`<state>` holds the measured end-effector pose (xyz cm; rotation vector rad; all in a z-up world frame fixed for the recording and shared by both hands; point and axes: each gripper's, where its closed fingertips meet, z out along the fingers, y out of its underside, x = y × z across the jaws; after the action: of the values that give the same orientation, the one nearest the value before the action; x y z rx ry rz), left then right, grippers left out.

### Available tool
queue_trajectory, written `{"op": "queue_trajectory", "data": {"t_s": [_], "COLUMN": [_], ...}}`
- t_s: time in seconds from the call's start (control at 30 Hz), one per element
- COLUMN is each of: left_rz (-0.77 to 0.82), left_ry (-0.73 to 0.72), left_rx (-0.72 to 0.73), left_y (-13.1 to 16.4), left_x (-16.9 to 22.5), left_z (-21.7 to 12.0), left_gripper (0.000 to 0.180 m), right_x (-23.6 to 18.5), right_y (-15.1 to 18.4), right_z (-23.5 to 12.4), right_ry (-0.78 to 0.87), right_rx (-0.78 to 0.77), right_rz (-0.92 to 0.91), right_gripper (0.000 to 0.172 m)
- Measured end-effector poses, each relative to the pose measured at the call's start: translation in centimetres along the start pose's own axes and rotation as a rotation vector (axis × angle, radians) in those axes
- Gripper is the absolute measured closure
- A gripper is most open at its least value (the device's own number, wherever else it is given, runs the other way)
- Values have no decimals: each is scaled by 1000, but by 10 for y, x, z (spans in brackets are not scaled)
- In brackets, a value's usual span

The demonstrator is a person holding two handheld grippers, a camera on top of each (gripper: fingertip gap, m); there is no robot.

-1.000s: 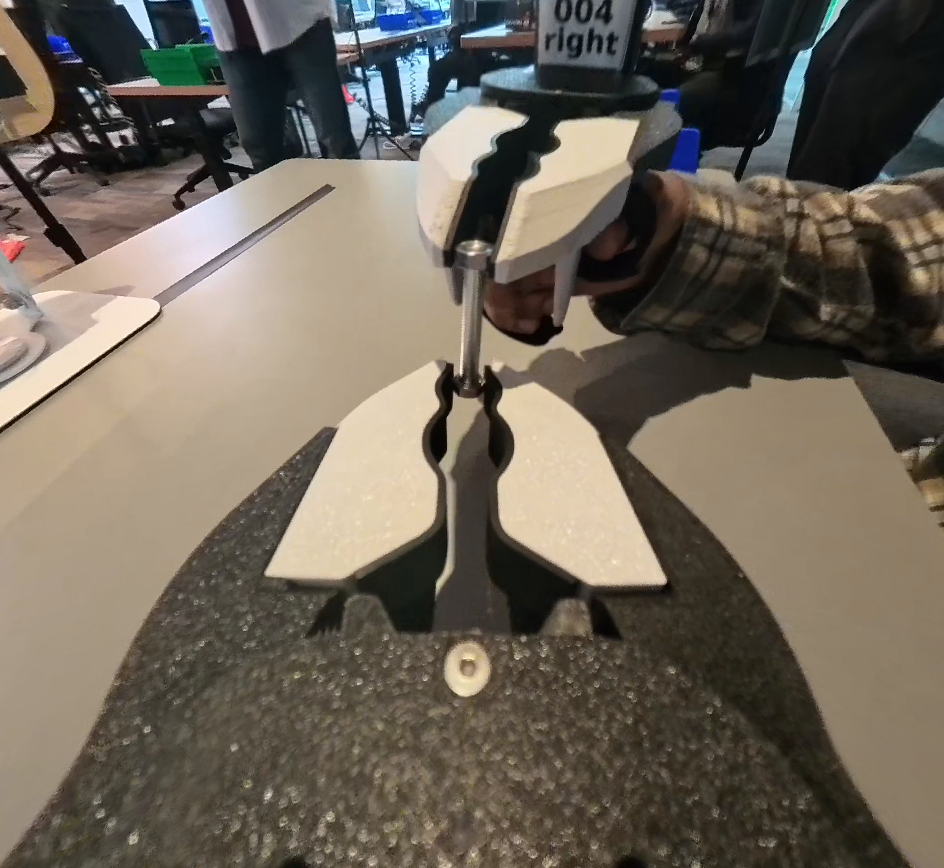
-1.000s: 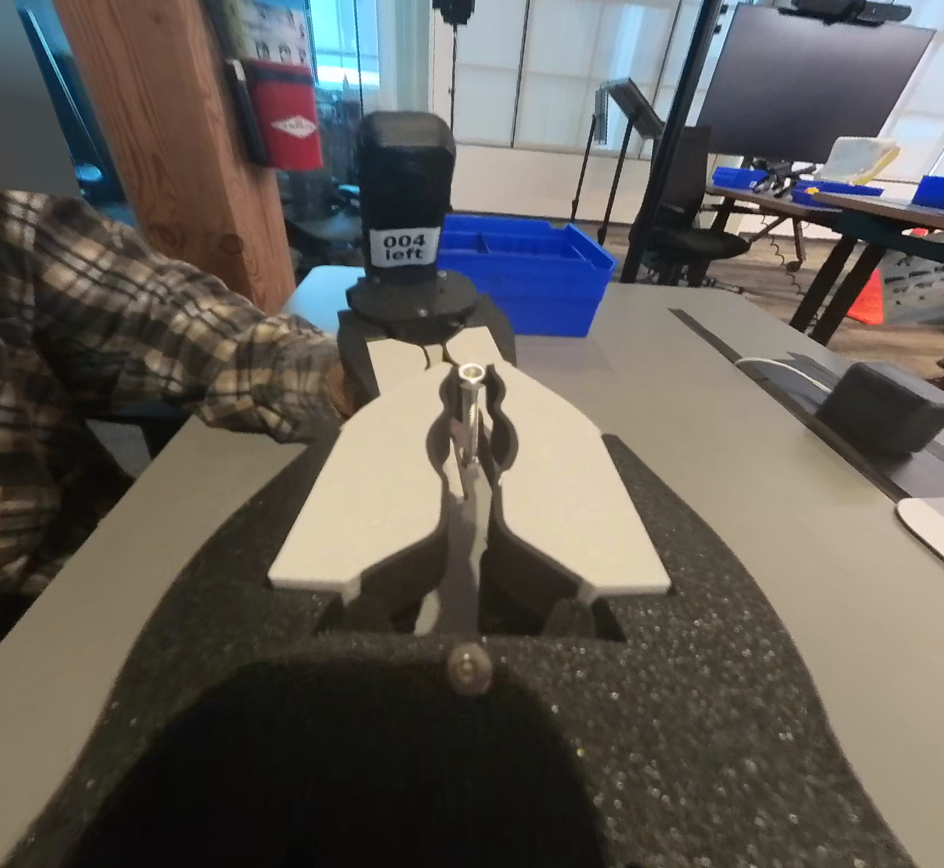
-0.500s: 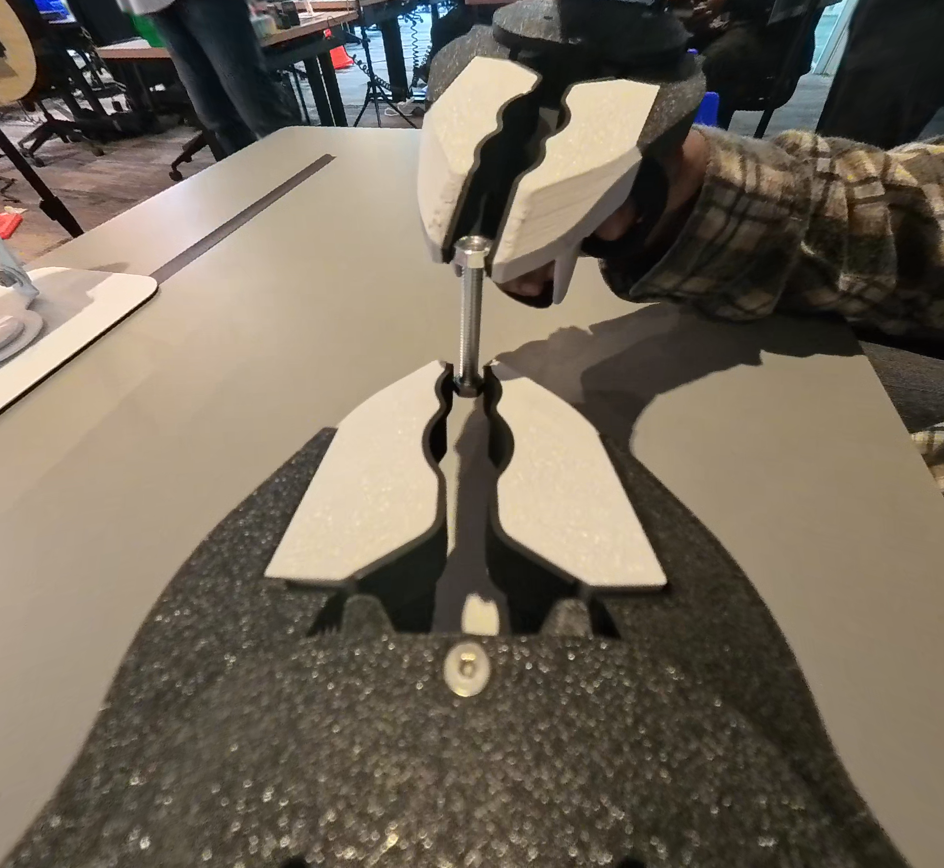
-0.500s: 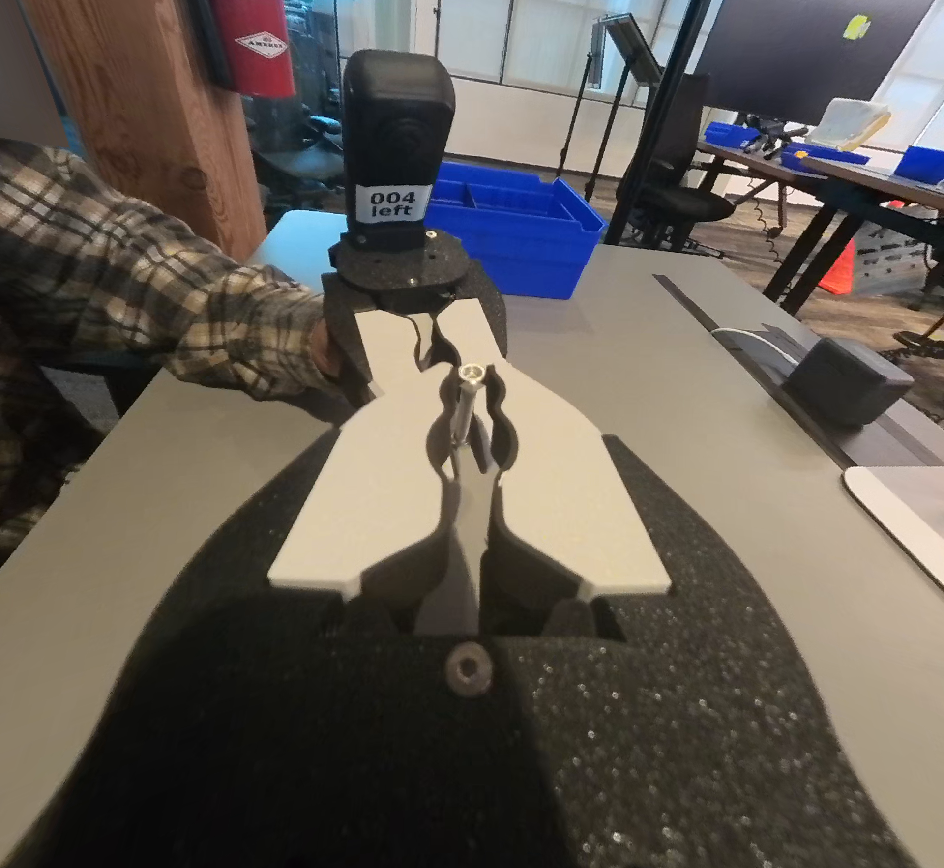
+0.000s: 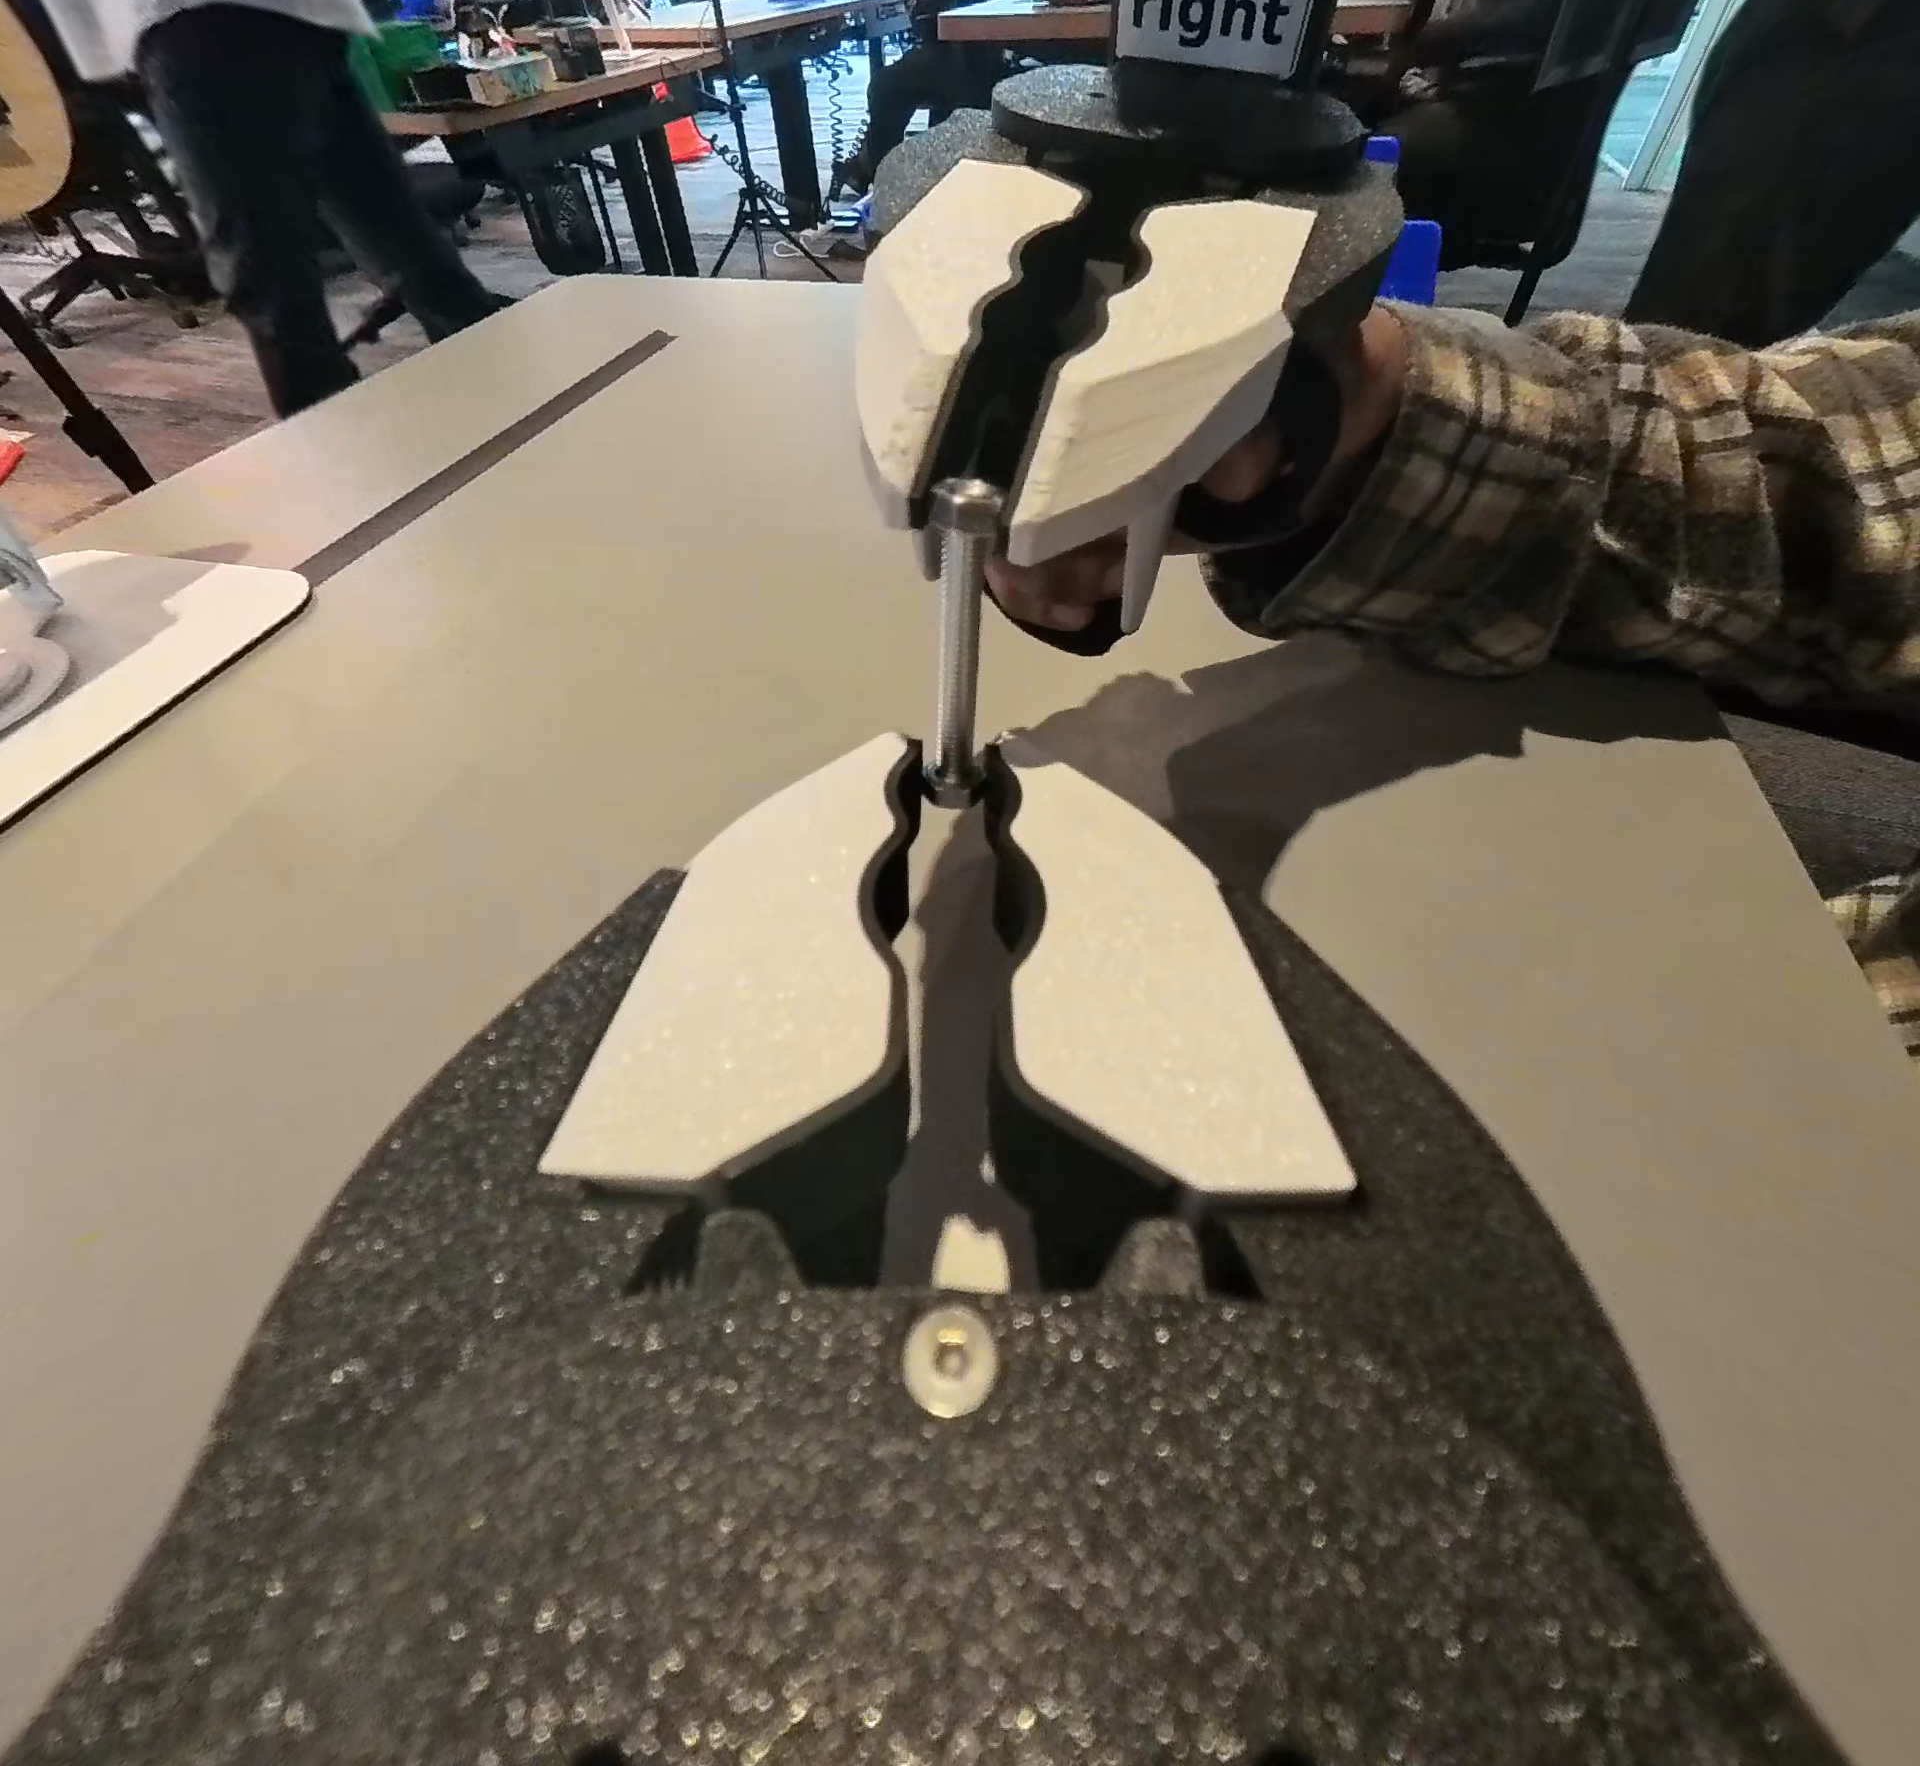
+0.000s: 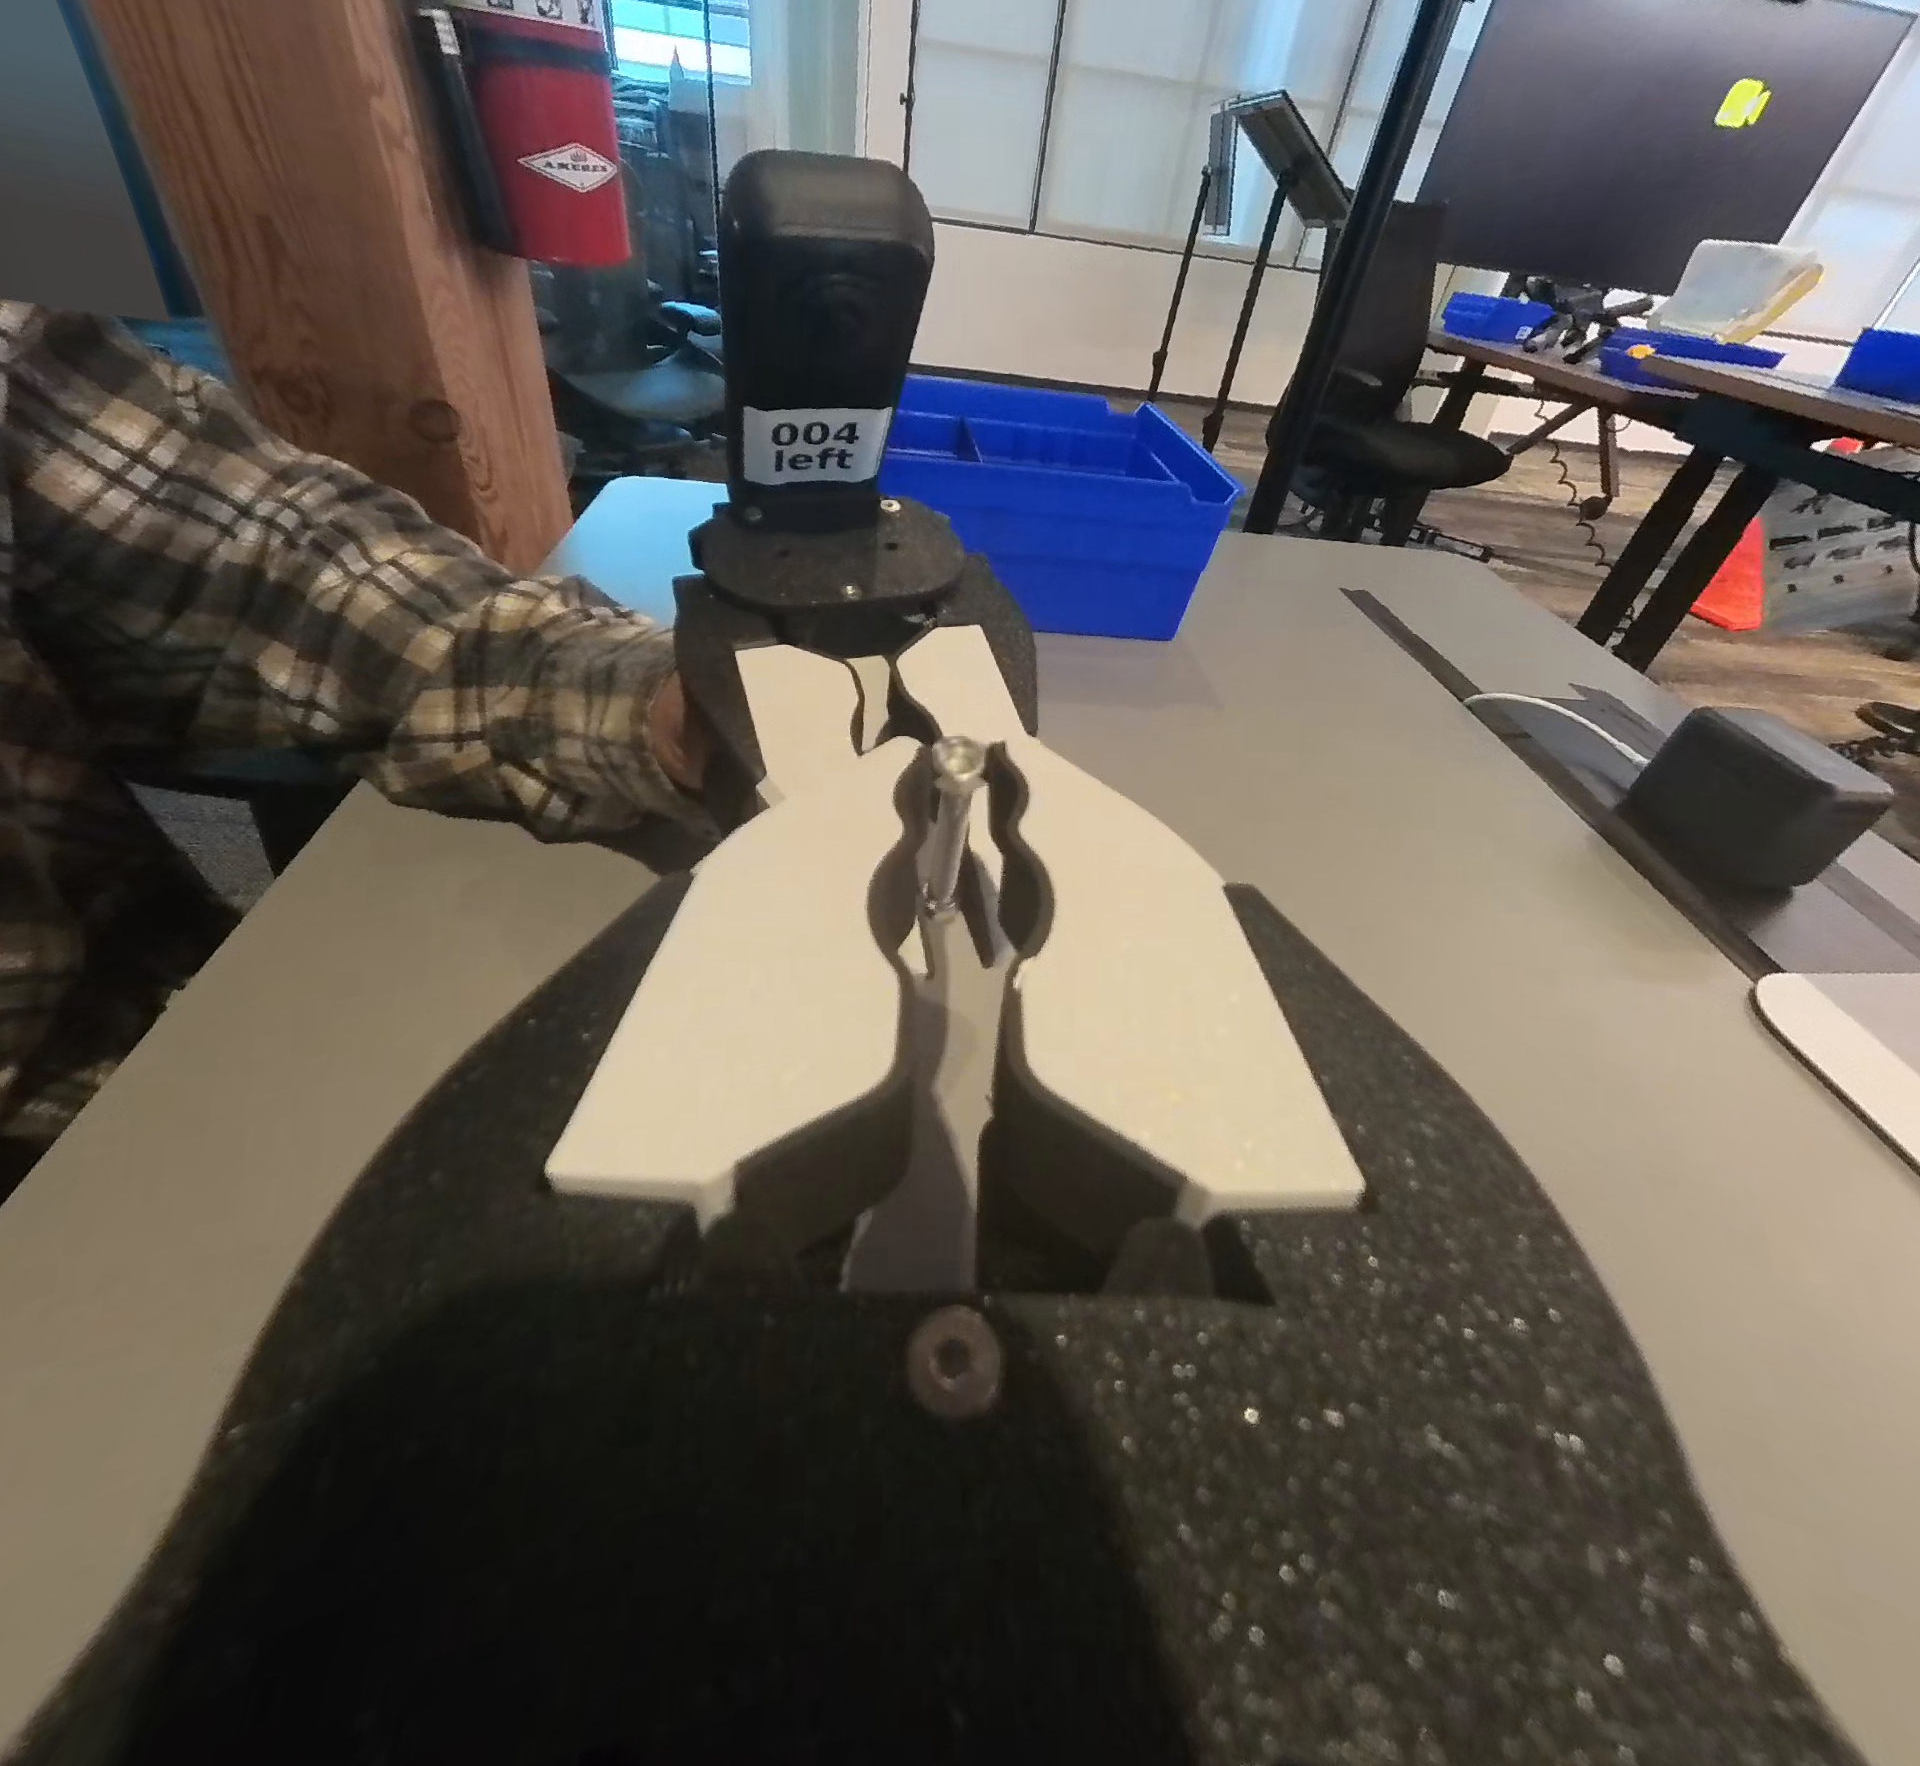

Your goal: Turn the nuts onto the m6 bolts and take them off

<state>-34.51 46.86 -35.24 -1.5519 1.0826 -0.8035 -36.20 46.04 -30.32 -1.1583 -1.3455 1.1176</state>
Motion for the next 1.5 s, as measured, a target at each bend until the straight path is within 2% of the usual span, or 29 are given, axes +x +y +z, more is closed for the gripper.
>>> {"op": "queue_trajectory", "data": {"t_s": [0.93,1.17,1.27,1.4,1.5], "left_rz": [-12,-31,-47,-104,-171], "left_ry": [19,13,-26,-126,-165], "left_rx": [4,7,9,26,50], "left_y": [0,2,4,9,13], "left_x": [2,-2,-12,-37,-54], "left_z": [1,-1,-3,-13,-22], "left_gripper": [170,170,170,170,170], "right_x": [0,6,30,77,105], "right_y": [-2,-4,-6,-3,0], "right_z": [3,4,5,-5,-14], "right_ry": [-10,-19,89,327,413], "right_rx": [-5,73,182,298,343], "right_rz": [-7,41,100,125,142], "right_gripper": [157,158,155,153,153]}}
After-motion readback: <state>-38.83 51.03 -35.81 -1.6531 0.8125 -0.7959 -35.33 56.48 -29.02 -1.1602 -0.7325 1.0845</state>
